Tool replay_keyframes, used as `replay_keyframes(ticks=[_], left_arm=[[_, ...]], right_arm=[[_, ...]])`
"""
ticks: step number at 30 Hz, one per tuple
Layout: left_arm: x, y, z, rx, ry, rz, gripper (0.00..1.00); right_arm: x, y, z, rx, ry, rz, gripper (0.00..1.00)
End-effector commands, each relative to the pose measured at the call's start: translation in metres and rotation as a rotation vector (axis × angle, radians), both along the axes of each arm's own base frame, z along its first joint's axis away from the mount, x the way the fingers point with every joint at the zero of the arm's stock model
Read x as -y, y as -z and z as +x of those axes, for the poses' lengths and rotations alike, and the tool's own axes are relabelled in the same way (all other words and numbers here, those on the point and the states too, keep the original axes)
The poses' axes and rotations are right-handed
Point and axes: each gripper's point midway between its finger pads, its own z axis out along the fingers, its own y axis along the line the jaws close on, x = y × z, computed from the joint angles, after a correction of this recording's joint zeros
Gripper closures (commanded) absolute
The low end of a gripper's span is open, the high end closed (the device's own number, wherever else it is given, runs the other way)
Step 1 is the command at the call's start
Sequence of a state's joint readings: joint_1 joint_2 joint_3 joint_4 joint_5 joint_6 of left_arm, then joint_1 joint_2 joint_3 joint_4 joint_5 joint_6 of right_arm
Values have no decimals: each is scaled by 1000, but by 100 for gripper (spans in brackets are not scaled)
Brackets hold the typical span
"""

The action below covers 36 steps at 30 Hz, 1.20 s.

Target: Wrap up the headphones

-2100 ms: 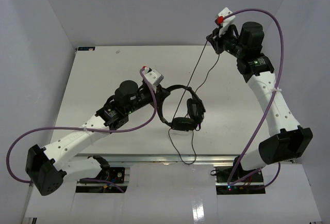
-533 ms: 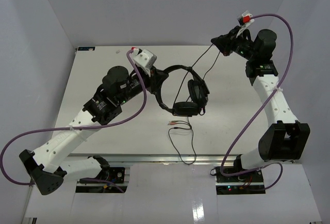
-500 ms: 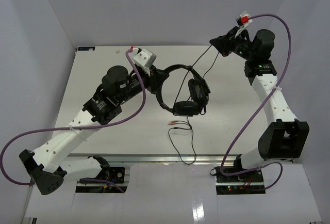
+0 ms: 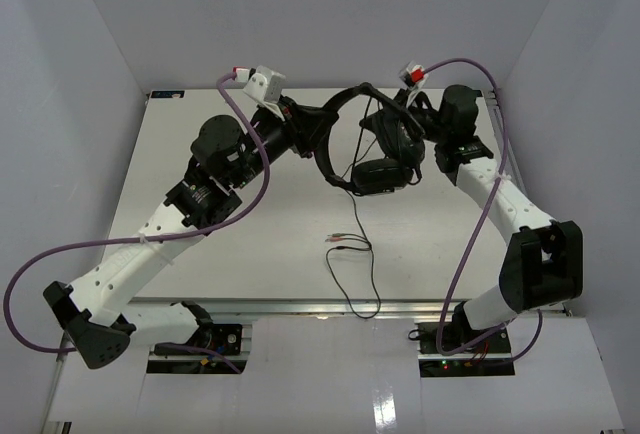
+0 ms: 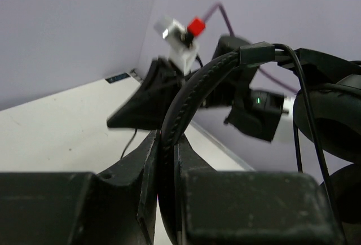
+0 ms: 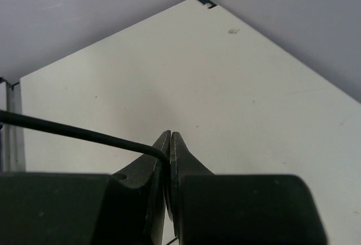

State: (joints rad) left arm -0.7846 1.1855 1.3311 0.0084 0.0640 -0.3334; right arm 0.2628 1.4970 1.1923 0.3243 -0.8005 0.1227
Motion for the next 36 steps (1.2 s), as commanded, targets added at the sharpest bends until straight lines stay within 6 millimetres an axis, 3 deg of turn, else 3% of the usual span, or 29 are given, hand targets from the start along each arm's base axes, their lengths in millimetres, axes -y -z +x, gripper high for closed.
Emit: replay_keyframes(ticks=[1,5,10,17,22,28,36], left_arm=[[-33,-99,0,131,-118,-301,100],[-34,-106,22,130,-190,-332,100],[-38,-115,41,140,-253,-350,100],[-42,-125,54,144,-279,-370,100],[-62,-135,75,176,-386,-361,100],[-92,-127,116,160,-486,-306,100],[-134,-90,169,111,-625,-203,100]], right_arm=[[-22,-24,-37,134,-113,61,92],[-39,-27,-66,129,-233,103,92],[-44,-44,-87,166,-324,180,91],[-55,-62,-113,146,-417,268,91],[-61,-59,-140,131,-478,293,87],[-66,-60,-166,139,-550,299,87],[-75,-65,-194,139,-647,308,88]])
